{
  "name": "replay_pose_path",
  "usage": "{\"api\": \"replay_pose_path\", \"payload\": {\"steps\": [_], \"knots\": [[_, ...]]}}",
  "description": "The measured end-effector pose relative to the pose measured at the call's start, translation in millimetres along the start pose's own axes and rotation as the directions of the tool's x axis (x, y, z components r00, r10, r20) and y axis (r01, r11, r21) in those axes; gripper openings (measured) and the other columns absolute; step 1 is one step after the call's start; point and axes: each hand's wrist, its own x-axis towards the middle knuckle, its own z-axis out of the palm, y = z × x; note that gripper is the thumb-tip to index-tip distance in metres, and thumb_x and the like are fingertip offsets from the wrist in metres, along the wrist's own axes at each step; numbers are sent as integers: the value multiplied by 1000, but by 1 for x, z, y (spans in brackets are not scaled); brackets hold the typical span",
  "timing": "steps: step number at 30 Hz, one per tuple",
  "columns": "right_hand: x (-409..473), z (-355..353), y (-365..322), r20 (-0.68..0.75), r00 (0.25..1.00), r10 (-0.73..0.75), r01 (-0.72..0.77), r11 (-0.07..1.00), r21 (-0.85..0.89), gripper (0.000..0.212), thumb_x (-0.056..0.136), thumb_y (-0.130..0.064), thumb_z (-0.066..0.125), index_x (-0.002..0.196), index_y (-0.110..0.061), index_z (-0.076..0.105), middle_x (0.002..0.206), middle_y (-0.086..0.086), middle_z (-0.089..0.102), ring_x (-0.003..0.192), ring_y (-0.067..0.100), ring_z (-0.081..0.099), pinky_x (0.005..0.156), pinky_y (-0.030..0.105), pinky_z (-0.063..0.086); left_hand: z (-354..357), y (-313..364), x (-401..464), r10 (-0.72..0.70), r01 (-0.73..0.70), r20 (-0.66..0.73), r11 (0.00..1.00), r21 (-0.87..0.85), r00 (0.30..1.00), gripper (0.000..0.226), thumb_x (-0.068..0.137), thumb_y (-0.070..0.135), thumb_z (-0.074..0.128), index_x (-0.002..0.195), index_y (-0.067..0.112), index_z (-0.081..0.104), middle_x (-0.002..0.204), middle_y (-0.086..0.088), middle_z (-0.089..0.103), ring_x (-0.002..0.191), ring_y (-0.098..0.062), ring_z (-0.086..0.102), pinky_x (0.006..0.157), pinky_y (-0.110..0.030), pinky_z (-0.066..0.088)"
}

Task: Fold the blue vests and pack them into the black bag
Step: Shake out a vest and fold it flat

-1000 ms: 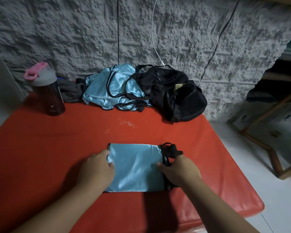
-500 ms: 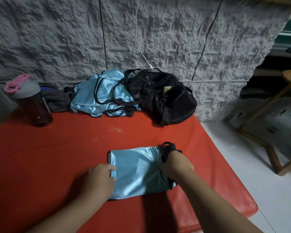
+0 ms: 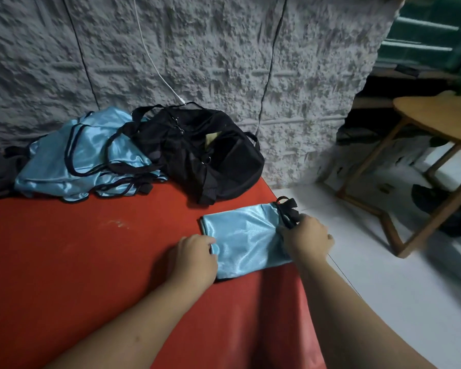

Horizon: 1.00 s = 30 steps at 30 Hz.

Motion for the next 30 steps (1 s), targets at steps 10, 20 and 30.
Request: {"api": "replay_pose_path", "payload": {"steps": [10, 20, 30], "knots": [[-60, 7, -24, 250, 943, -219, 258, 957, -132, 74, 97, -63, 38, 159, -29, 14, 170, 3, 0, 156, 26, -8, 113, 72, -2, 15, -7, -30, 376, -383, 78, 886, 259, 923, 68, 86, 57, 42, 151, 39, 38, 162, -9, 26, 151, -32, 20, 120, -53, 26], [-46, 33, -18, 287, 926, -245, 269, 962, -44, 72, 100, -67, 19, 161, -31, 8, 170, -5, -14, 153, 20, -24, 117, 68, -5, 24, 1, -7, 254, -379, 329, 832, 406, 910, 87, 79, 68, -8, 160, 37, -4, 169, -9, -6, 155, -31, -9, 124, -53, -8], [-53, -2, -66, 260, 939, -224, 253, 964, -83, 59, 101, -62, 24, 157, -42, 20, 170, -7, 0, 155, 25, -13, 113, 74, 0, 2, -25, -9, 247, -318, 254, 902, 293, 935, 86, 81, 67, -4, 160, 33, -5, 169, -6, -8, 156, -23, -8, 126, -40, -3]]}}
